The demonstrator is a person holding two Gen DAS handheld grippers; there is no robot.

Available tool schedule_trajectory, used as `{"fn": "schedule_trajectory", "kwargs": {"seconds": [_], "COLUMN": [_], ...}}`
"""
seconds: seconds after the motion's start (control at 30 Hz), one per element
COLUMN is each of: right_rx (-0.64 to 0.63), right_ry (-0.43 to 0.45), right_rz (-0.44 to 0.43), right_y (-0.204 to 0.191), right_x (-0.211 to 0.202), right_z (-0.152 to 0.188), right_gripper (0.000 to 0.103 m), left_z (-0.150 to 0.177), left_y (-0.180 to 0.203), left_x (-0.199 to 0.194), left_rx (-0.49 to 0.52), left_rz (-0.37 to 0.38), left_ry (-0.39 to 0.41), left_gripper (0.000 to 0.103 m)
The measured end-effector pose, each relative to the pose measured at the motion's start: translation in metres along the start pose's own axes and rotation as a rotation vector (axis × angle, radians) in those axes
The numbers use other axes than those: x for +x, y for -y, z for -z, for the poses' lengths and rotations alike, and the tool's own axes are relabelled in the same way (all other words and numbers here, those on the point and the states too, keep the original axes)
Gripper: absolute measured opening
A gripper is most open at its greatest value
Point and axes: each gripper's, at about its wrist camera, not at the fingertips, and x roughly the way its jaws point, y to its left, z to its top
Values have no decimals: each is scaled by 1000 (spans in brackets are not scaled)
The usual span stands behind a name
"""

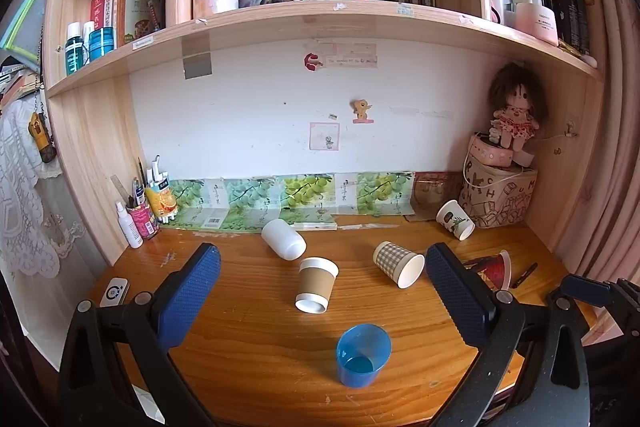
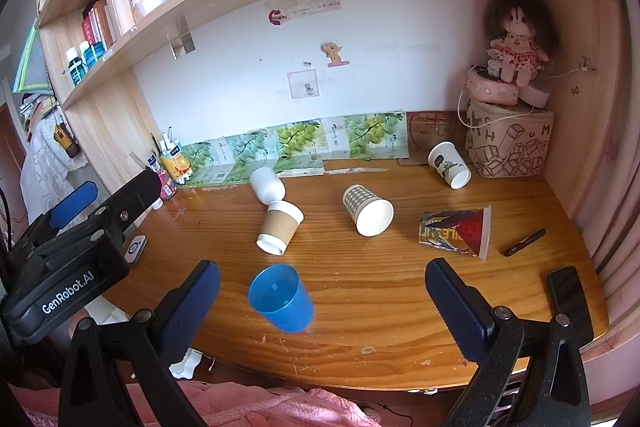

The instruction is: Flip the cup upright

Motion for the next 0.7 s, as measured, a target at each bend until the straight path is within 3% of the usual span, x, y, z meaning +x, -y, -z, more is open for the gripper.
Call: {"fn": "schedule_trajectory", "kwargs": {"seconds": [0.7], "right_rx": [42], "right_ry": [-59], "right_rz": [1], "right_y": [7], "right_x": [10], "right_z": [4], "right_gripper": [103], "left_z": [6], "left_y": [2], "left_x": [1], "left_rx": [4], "left_rz": [15], "left_ry": [-21], "left_gripper": [102]}}
